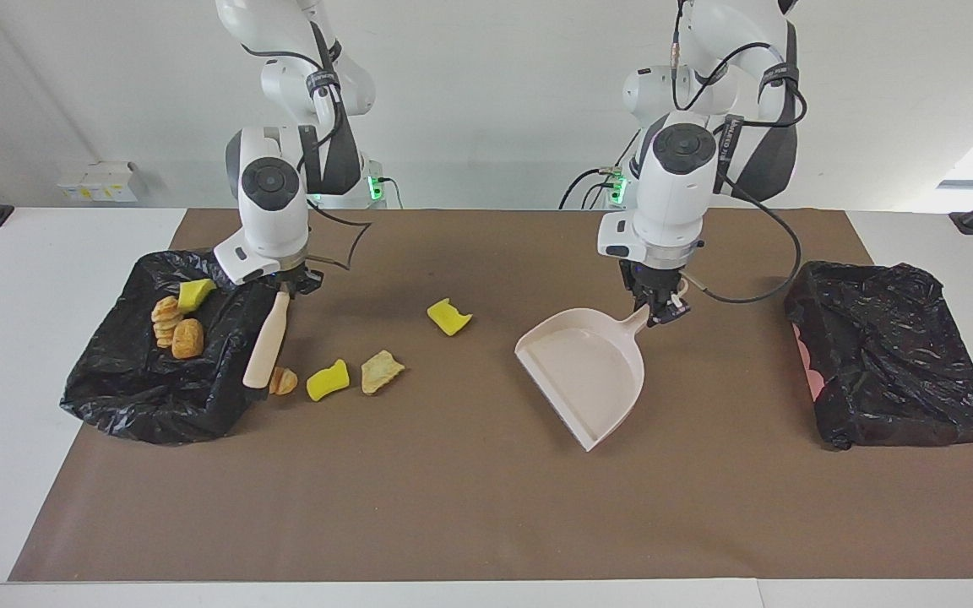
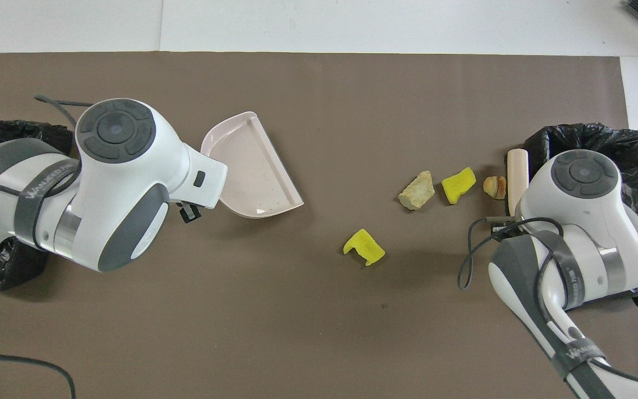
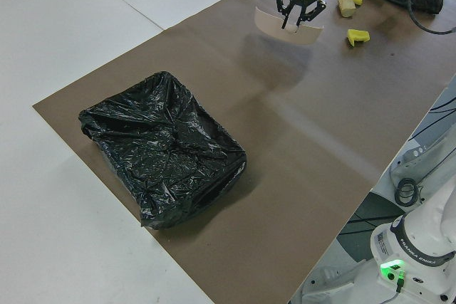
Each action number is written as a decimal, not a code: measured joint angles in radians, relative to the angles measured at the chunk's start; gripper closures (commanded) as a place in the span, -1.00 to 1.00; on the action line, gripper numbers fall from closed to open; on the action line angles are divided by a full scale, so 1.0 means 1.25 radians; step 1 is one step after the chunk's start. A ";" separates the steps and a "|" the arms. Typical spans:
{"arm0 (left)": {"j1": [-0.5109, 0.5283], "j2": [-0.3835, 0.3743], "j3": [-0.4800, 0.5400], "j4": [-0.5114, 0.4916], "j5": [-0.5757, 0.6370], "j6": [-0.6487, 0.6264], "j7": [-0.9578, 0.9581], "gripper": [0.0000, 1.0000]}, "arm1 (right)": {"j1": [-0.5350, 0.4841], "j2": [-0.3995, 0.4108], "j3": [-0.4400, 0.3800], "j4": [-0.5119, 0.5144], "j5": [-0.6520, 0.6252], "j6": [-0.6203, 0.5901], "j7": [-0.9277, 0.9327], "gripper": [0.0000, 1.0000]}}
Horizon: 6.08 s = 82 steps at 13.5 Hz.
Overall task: Sweep and dump trash in bin
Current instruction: 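Sweep the bread and sponge pieces with the brush in the right gripper, then sweep the pieces into the dustpan held by the left gripper, then carry the dustpan to the black bag and tip it with the left gripper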
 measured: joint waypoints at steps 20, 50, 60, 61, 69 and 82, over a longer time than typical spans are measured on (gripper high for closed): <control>-0.087 -0.110 0.008 -0.363 -0.027 0.293 0.098 1.00 | 0.028 0.105 0.006 0.161 0.080 -0.043 -0.117 1.00; -0.088 -0.115 -0.001 -0.389 -0.027 0.299 0.143 1.00 | 0.287 0.095 0.005 0.175 0.406 -0.088 -0.028 1.00; -0.088 -0.116 -0.027 -0.390 0.001 0.302 0.167 1.00 | 0.271 -0.117 0.010 -0.194 0.328 0.032 0.029 1.00; -0.088 -0.117 -0.029 -0.391 0.001 0.300 0.167 1.00 | 0.281 -0.112 0.011 -0.200 0.327 0.055 0.042 1.00; -0.088 -0.117 -0.030 -0.391 0.001 0.297 0.167 1.00 | 0.448 0.064 0.017 -0.015 0.408 0.132 0.193 1.00; -0.068 -0.117 -0.011 -0.390 0.000 0.297 0.177 1.00 | 0.375 0.076 0.006 0.100 0.366 -0.069 0.228 1.00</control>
